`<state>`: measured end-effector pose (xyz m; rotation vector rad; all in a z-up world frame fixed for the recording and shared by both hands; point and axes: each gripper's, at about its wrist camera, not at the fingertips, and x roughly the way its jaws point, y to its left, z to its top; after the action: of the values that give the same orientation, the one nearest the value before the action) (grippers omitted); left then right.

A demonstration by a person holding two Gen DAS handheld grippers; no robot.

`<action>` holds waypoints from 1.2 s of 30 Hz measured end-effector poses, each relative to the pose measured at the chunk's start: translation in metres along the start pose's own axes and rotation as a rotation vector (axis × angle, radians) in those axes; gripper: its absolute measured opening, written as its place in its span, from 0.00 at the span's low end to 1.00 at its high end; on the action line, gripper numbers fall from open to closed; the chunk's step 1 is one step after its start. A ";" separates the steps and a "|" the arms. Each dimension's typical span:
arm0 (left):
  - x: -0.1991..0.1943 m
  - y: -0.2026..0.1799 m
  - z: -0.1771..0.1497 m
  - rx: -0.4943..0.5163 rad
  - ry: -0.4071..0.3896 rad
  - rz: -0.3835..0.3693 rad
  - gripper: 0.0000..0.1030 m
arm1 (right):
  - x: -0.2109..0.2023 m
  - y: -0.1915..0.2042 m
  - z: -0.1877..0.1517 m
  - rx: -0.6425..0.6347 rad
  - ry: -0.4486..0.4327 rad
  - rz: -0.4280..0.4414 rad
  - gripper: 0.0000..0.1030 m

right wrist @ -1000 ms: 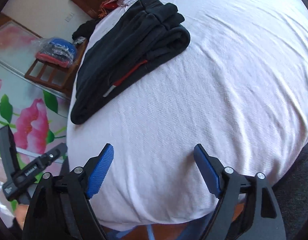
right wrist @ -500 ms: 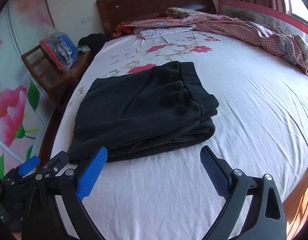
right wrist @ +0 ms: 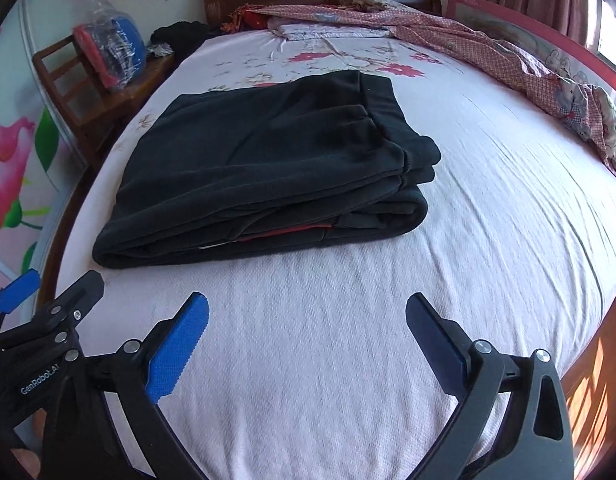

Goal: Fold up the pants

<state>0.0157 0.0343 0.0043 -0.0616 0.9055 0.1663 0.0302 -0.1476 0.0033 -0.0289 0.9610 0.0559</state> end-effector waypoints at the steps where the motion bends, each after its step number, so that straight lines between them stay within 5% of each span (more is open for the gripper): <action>1: 0.000 0.000 -0.001 -0.002 0.003 -0.001 0.98 | 0.000 0.000 0.000 0.002 0.003 0.003 0.95; 36: 0.013 -0.006 -0.004 -0.019 0.039 -0.042 0.98 | -0.003 -0.004 0.001 0.013 0.006 0.003 0.95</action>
<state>0.0217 0.0293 -0.0080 -0.1021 0.9404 0.1354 0.0297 -0.1521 0.0060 -0.0155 0.9674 0.0524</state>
